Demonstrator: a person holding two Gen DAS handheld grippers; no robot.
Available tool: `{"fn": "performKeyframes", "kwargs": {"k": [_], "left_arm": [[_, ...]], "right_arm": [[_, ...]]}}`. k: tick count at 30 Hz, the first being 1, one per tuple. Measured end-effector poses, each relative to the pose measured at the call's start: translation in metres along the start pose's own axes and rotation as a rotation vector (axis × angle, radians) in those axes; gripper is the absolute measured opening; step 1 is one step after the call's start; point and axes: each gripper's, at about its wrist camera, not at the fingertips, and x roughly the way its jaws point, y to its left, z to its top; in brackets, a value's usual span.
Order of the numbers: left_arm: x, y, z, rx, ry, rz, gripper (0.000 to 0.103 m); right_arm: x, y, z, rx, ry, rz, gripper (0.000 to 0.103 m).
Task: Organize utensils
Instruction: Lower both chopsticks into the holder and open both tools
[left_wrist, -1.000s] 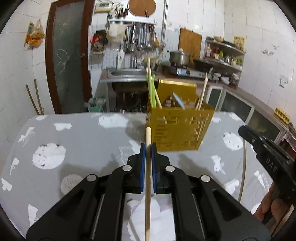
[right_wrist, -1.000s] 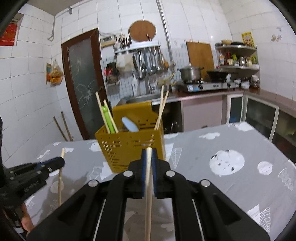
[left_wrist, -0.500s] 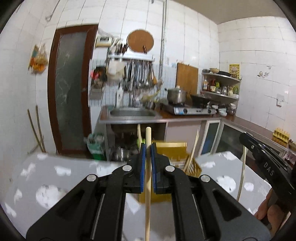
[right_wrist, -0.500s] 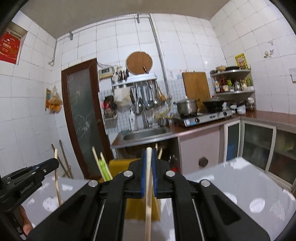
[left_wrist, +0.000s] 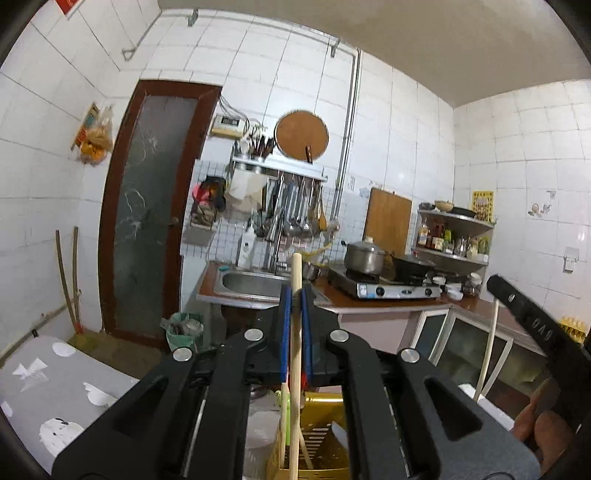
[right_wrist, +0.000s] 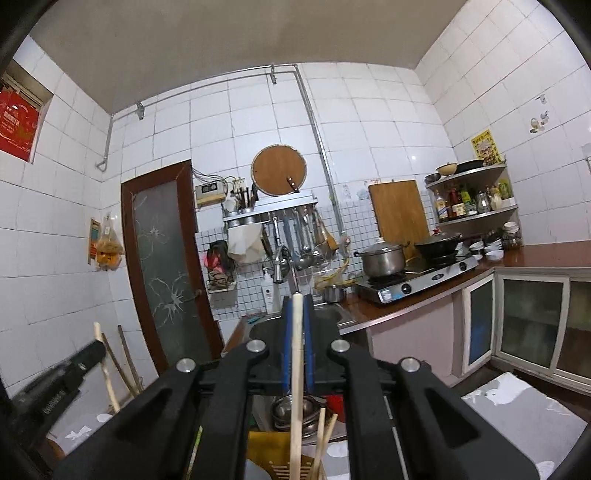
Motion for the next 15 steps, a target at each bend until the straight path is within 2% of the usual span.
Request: {"fn": "performKeyframes", "kwargs": {"k": [4,7,12,15], "left_arm": [[0.018,-0.008,-0.006,0.066,0.007,0.001,0.004],[0.027,-0.018,0.002,0.103,-0.023,-0.016,0.004],[0.038,-0.025,0.024,0.081,-0.057,-0.076,0.004],[0.047,-0.031,0.025,0.107,-0.088,-0.098,0.004]], "right_arm": [[0.011,-0.003,-0.010,-0.025,0.005,-0.005,0.006],[0.019,-0.006,-0.007,-0.007,-0.013,-0.011,0.006],[0.029,-0.009,0.001,0.032,-0.060,0.000,0.006],[0.035,-0.005,0.001,0.037,-0.103,-0.005,0.006]]}}
